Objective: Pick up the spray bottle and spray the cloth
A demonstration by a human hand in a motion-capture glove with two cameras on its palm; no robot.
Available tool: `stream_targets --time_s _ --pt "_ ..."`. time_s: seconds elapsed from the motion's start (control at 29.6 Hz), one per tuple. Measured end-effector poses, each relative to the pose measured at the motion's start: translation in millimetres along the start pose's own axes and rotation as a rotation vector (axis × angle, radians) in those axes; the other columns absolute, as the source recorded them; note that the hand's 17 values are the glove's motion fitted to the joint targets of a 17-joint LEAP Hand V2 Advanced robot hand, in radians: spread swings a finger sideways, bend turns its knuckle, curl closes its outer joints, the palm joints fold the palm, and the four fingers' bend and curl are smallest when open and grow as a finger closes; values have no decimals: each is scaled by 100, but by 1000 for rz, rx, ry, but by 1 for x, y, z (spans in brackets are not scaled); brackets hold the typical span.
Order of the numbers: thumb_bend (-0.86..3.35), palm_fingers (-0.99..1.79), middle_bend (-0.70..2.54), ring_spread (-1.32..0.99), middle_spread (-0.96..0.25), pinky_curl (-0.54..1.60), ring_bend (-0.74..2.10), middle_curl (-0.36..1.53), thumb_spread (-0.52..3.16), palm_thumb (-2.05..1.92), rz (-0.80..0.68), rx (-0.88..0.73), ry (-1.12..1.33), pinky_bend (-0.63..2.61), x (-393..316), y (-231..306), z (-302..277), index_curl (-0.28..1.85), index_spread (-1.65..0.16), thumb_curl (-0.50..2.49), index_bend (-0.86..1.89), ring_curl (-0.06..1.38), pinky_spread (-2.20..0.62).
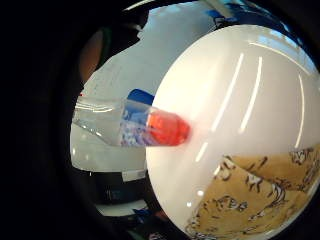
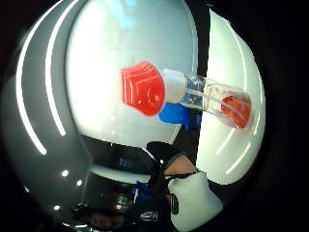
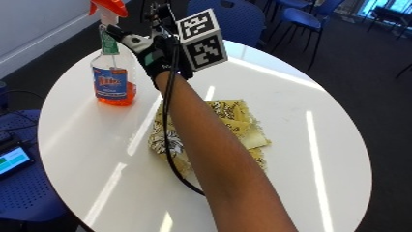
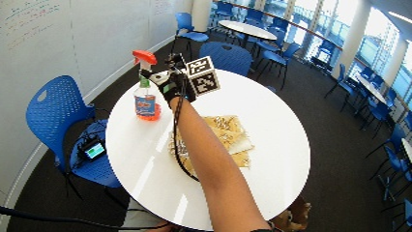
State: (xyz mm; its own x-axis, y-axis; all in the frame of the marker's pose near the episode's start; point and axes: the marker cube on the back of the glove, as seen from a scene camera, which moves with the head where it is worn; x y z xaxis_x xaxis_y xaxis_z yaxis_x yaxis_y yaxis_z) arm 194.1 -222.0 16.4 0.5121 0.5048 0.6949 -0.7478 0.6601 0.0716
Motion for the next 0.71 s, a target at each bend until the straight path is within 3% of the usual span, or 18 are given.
stream_targets --time_s 0.3,0.57,0.71 --pt "-5 6 30 -1 2 41 42 36 80 41 -280 29 193 60 -36 70 -46 15 -41 43 8 34 20" --pt "-4 11 31 1 3 39 44 36 82 40 -465 -189 325 58 -62 129 -49 14 -41 39 12 33 21" --pt "-4 16 29 0 -2 37 40 35 83 40 -515 -264 379 51 -64 145 -52 19 -45 38 22 31 20"
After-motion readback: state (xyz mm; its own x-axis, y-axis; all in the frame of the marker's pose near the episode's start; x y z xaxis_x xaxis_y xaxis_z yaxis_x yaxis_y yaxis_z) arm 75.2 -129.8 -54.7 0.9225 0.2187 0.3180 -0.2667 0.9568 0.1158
